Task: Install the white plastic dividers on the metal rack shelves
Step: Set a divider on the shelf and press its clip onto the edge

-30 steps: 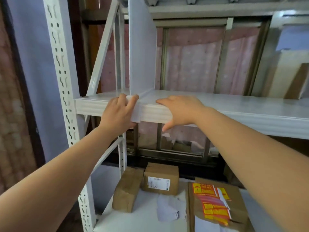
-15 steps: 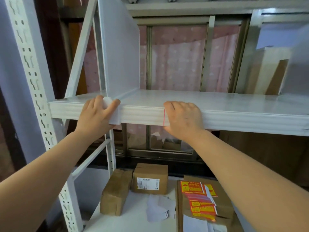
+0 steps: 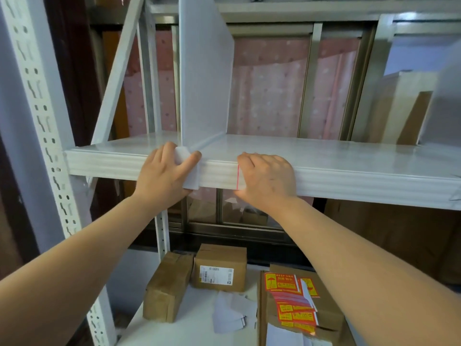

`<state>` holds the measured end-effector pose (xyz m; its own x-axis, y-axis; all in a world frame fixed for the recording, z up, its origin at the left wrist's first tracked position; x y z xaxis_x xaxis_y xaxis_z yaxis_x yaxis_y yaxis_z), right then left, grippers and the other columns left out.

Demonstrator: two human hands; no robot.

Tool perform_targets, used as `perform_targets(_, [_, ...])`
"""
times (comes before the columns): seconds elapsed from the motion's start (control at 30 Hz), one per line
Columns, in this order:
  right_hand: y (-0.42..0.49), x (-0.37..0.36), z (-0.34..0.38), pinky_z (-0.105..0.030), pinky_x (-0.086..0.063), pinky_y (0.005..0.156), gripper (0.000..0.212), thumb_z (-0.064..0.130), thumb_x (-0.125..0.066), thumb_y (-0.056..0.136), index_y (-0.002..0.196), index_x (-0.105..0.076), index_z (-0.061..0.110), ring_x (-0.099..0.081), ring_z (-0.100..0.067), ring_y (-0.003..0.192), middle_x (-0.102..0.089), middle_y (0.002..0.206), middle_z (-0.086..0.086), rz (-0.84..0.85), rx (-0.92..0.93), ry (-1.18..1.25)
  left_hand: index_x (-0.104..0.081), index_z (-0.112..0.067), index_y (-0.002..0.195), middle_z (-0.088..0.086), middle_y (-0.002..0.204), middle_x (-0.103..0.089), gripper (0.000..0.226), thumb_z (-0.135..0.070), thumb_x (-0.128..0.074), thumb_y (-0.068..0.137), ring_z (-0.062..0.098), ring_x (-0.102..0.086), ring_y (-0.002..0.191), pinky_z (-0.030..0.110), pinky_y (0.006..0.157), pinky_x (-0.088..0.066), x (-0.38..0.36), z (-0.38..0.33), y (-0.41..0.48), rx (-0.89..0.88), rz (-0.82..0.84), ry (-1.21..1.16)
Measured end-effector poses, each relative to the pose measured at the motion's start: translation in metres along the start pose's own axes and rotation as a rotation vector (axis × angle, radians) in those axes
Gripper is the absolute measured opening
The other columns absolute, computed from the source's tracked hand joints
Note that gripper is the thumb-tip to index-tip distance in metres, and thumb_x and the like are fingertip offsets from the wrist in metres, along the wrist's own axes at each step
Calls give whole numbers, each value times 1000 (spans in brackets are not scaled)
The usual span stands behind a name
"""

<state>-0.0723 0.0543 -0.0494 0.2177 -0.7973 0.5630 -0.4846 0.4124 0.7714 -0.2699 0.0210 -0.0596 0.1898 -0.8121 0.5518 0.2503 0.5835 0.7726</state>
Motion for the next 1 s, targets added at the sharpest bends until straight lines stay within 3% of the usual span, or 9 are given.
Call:
perform_targets(0.1, [0,0,1,-30,-53,67,47,45,-78,63,97,-66,14,-68,-22,74,-72,88,-2,2,-17,4,-43,-17,119,25,97,-53,85,-34,-90,50,38,-56,79,45,67,-54,0,-2,1,16,-17,-27])
perform_targets(0.4, [-1,2,1,-32,-48,81,49,48,-66,76,113,-58,16,-65,-22,93,-68,107,-1,-18,15,25,-43,-21,116,24,93,-52,77,-39,-86,54,38,-54,81,45,75,-49,-1,-28,10,-8,-131,-35])
perform_targets(0.6, [-1,2,2,-30,-51,78,48,49,-72,70,106,-63,19,-68,-19,87,-71,98,1,-24,-31,29,-39,-22,120,22,95,-55,74,-45,-78,63,36,-54,84,43,77,-45,-8,-50,18,-30,-130,-46])
perform_targets(0.77, [0,7,4,-32,-49,86,47,43,-63,82,121,-53,20,-64,-19,101,-65,115,1,11,37,40,-37,-21,122,22,96,-54,78,-38,-82,60,36,-53,86,44,78,-45,-7,-51,19,-16,-100,-65])
perform_targets(0.9, [-1,14,-14,-35,-47,85,58,39,-65,82,131,-38,25,-57,-20,110,-56,128,3,130,106,37,-37,-22,123,21,98,-54,80,-49,-80,61,35,-54,87,44,79,-46,-6,-49,20,-45,-73,-41])
perform_targets(1.0, [-8,12,-15,-34,-47,85,55,39,-66,81,127,-42,21,-59,-22,107,-59,124,-1,67,69,-21,-37,-22,121,21,98,-54,78,-52,-79,62,35,-53,87,44,80,-46,-5,-49,20,-39,-85,-24])
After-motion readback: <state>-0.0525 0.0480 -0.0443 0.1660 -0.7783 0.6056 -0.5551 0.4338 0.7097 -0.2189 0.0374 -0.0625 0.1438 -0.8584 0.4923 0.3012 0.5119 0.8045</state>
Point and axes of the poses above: each hand's wrist, its own y-axis towards the middle knuckle, its own x-axis out of the back of the hand, z = x × y, the point moved 2 cm from there along y, towards the middle knuckle
